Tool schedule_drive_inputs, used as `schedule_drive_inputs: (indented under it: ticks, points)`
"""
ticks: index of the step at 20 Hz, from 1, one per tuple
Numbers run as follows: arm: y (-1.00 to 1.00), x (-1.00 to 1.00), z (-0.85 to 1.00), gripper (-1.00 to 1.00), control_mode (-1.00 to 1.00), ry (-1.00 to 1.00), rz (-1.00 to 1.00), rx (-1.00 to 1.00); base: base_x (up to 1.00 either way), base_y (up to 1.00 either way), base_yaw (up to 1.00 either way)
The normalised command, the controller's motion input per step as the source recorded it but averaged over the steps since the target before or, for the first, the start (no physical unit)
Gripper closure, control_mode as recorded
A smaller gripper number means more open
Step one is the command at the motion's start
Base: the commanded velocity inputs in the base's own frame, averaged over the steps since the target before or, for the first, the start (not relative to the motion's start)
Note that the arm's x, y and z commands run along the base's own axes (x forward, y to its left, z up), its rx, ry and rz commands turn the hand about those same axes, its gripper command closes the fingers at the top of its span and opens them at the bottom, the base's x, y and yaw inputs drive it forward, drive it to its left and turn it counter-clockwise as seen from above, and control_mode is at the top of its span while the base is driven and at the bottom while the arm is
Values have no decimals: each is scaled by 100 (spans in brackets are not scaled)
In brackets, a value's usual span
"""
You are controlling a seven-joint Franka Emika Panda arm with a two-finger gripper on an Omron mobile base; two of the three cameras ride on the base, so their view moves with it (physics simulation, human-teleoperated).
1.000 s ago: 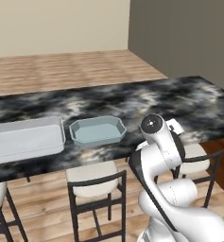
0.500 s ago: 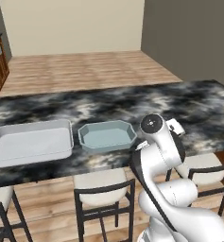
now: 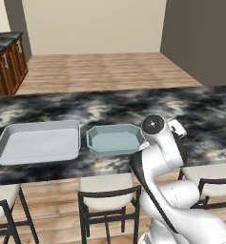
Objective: Place the cold items (eggplant and lime) from the fridge in one tupperware on the dining counter. Place the warm items (kebab skewer and hot dog) in the stove area in another tupperware.
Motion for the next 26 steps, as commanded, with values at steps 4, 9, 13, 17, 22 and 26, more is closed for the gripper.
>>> schedule_drive_inputs:
  ticks: [4, 9, 13, 17, 22, 26]
  points:
    - [-25, 55, 0, 100, -100, -8, 20, 22, 0, 0, 0]
    - [-1, 91, 0, 100, -100, 3, 13, 20, 0, 0, 0]
    - [14, 94, 4, 100, -100, 24, 5, 8, 0, 0, 0]
    - [20, 92, 0, 100, -100, 45, 6, 0, 0, 0, 0]
    - [35, 84, -5, 100, -100, 47, 3, 0, 0, 0, 0]
    - [24, 76, -58, 100, -100, 20, 9, -3, 0, 0, 0]
